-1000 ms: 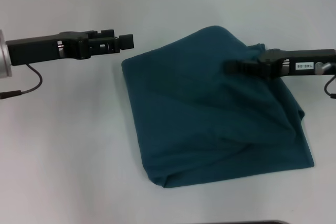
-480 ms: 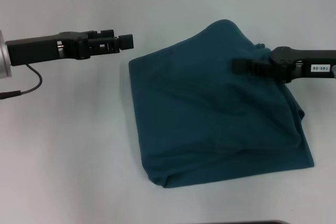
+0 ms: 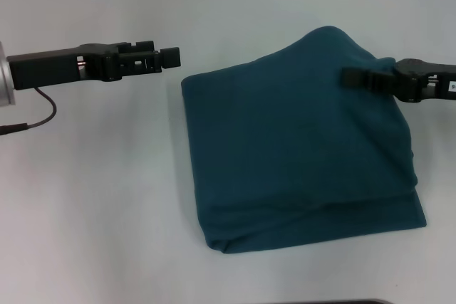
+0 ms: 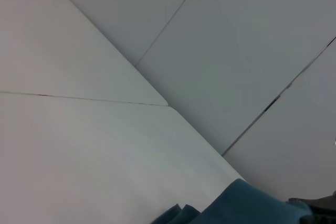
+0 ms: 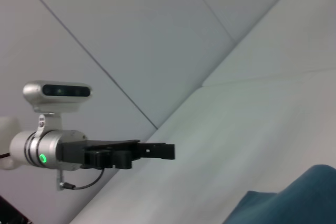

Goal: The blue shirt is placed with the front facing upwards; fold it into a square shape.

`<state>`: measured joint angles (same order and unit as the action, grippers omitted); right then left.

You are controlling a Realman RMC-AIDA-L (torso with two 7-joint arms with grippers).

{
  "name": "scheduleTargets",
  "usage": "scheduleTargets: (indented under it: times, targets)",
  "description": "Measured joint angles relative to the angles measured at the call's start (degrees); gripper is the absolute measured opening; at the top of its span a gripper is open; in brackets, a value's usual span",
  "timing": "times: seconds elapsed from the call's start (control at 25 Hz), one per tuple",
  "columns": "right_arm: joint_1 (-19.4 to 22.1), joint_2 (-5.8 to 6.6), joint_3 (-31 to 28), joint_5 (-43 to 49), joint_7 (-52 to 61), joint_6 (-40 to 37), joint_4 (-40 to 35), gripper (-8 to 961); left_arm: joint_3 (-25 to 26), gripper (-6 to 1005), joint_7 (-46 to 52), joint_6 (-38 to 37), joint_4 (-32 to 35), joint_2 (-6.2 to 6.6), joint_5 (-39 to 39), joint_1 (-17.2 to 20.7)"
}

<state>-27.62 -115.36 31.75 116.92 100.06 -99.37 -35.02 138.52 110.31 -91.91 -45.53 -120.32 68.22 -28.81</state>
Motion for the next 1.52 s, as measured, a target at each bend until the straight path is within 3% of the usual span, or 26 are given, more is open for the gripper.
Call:
scheduleTargets:
  times: [0.48, 1.08, 1.52]
  targets:
    - [0.8, 0.90, 0.6, 0.5, 3.8, -0.6, 0.0, 36, -0.2, 938, 0.0, 0.2, 0.0, 0.11, 0.0, -0.3]
    - [3.3, 1.72, 0.1, 0.4, 10.0, -8.3, -0.5, 35, -0.3, 939, 0.4, 0.2, 0.1, 0.52, 0.0, -0.3]
    - [5.5, 1.88, -3.8, 0.1, 12.3, -14.2, 0.1, 36, -0.7, 939, 0.4, 0.2, 0.7, 0.53, 0.0, -0.4]
